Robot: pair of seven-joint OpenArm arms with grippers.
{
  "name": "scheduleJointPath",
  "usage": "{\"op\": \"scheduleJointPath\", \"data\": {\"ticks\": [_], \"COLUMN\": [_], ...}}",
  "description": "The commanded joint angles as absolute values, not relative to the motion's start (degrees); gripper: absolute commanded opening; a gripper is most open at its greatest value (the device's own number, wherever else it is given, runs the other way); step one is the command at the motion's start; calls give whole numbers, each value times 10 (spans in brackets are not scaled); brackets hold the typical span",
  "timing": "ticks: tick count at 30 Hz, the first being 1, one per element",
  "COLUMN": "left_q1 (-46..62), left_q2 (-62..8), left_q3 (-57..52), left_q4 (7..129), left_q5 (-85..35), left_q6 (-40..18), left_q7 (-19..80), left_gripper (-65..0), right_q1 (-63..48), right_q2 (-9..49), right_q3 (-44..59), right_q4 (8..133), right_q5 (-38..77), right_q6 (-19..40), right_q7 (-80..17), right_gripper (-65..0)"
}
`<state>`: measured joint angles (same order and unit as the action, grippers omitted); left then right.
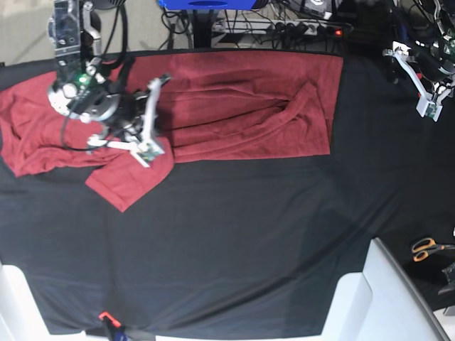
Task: Fold the T-shirt properly
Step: 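Lift the sleeve with the right gripper and fold it onto the strip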
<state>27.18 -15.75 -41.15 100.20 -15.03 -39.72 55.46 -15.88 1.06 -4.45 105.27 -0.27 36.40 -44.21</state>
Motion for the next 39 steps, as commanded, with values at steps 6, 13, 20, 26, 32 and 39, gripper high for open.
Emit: {"op": "scheduleJointPath", "data": {"ticks": [6,13,20,26,32,39], "left_q1": [274,275,273,276,280,286], "left_q2": [-167,-167,-167,-167,-167,-167], "left_q3": [-415,-415,-415,-415,-415,-415], "left_q4": [1010,1010,1010,1010,1010,1010], "left_q5": [-153,-153,-154,-154,-154,-154], "left_q6": [-400,-400,-400,-400,-400,-400], "left_q7": [549,549,549,549,549,548], "left_gripper": [-219,-219,-219,-219,-219,-219], "right_q1": [-155,-194,-196,-19,140,188], "right_q2": [12,14,14,14,30,67], "right_q3": [-51,-9,8,63,155,185], "right_q4": [1023,1009,1080,962,727,560], "right_q5": [0,0,1,0,-1,-1], "right_q6": [359,363,361,360,363,360], "right_q7": [-433,-432,-408,-474,-466,-400], "right_gripper": [-650,-410,-336,-332,-335,-336]}}
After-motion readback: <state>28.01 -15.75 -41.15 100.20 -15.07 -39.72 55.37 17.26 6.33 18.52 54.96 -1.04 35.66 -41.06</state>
